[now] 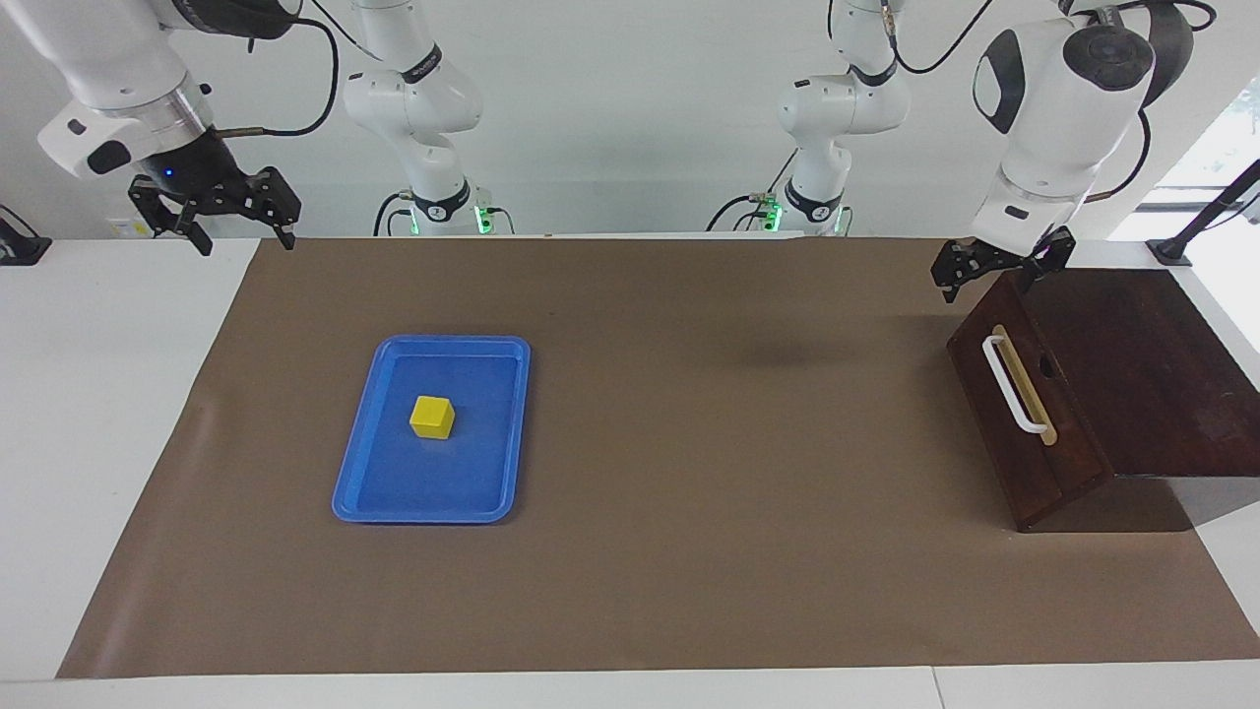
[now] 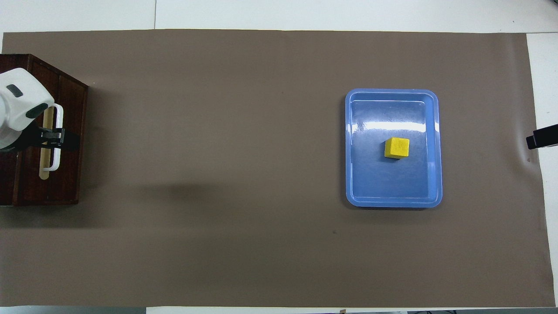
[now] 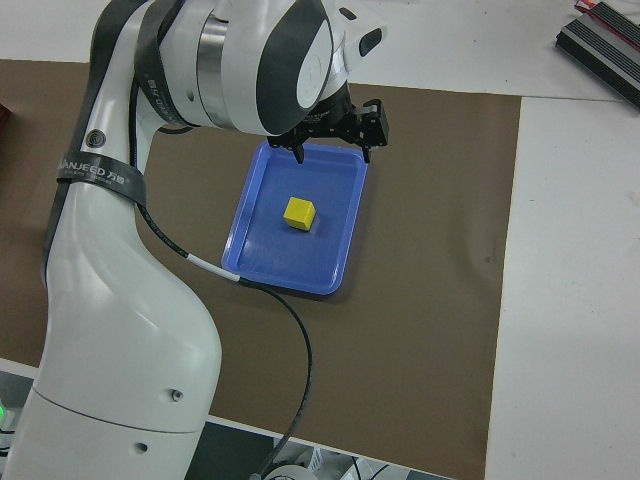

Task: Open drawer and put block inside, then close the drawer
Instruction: 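Pull the white drawer handle outward with the left gripper, then lower the right gripper over the yellow block in the blue tray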

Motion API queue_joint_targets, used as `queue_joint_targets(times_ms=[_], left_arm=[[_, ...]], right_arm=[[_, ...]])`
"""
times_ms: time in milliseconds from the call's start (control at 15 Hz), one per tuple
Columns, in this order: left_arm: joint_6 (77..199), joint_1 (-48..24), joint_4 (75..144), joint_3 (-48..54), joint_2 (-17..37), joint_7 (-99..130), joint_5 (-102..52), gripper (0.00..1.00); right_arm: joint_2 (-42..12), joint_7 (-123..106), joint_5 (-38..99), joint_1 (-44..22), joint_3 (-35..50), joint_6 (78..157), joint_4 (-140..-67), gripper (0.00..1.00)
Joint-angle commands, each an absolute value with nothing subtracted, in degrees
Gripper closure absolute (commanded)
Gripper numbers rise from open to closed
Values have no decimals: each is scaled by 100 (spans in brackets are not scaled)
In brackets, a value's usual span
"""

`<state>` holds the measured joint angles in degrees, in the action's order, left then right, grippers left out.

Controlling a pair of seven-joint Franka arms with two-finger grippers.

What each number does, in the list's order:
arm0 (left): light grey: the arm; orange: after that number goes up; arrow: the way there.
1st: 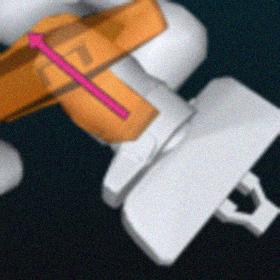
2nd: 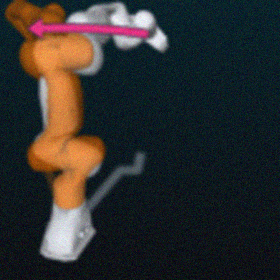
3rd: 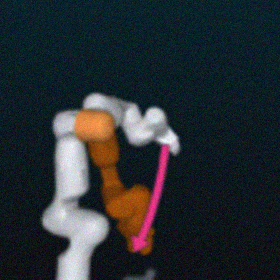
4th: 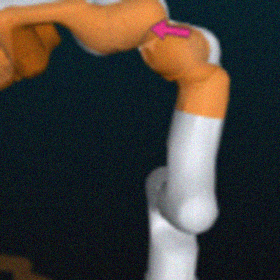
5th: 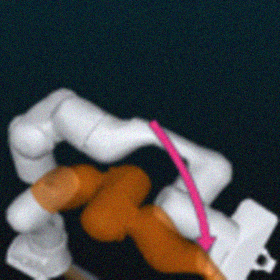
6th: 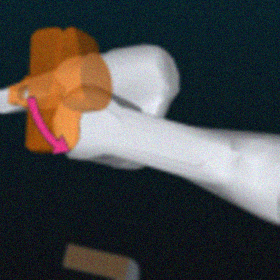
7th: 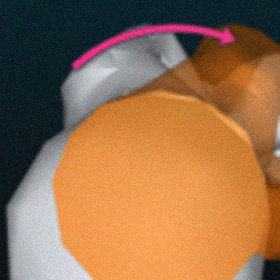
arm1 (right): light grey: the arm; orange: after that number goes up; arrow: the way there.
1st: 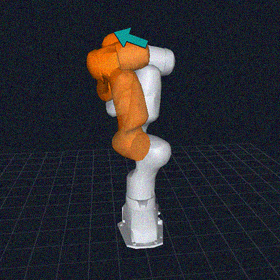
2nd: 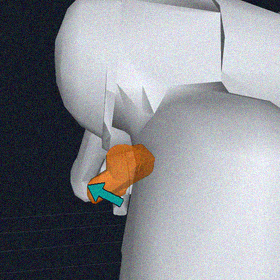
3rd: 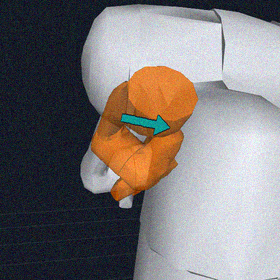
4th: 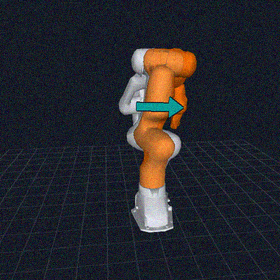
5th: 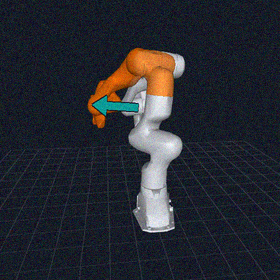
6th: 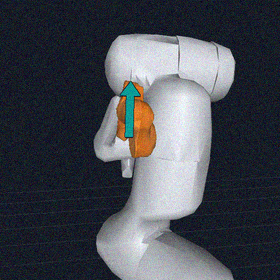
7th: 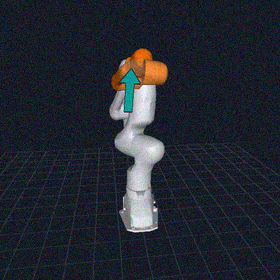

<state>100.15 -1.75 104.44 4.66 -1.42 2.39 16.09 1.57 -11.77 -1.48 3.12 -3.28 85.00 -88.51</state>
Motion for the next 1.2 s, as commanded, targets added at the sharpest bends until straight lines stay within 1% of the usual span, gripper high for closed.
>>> queue_joint_targets(times_ms=[0,200,333,533,600,800,933,1067,1133], left_arm=[[10492,-360,10713,413,148,831,2213,0],[11037,-369,10986,413,386,1318,2722,0],[11450,-299,11056,413,536,1310,2943,0],[11855,-281,11161,404,703,1292,3146,0],[12013,-281,11223,404,755,1292,3321,0],[12190,-281,11241,404,1080,1301,3901,0],[12365,-220,11259,396,1160,1301,3955,0],[12419,-114,11302,404,1178,1318,3955,0],[12480,-106,11372,396,1178,1318,3955,0]], right_arm=[[202,-1310,-149,334,-325,8604,-8956,0],[246,-1048,-141,334,-316,8631,-9157,0],[237,-172,8,334,-308,8622,-9386,0],[413,1497,683,316,-316,9034,-10201,0],[378,1955,947,325,-316,9200,-10343,0],[-183,3327,1764,360,-325,9719,-10476,0],[-552,4328,2361,413,-316,10097,-10477,0],[-764,4814,2811,413,-325,10431,-10616,0],[-756,4947,3047,413,-325,10641,-10826,0]])
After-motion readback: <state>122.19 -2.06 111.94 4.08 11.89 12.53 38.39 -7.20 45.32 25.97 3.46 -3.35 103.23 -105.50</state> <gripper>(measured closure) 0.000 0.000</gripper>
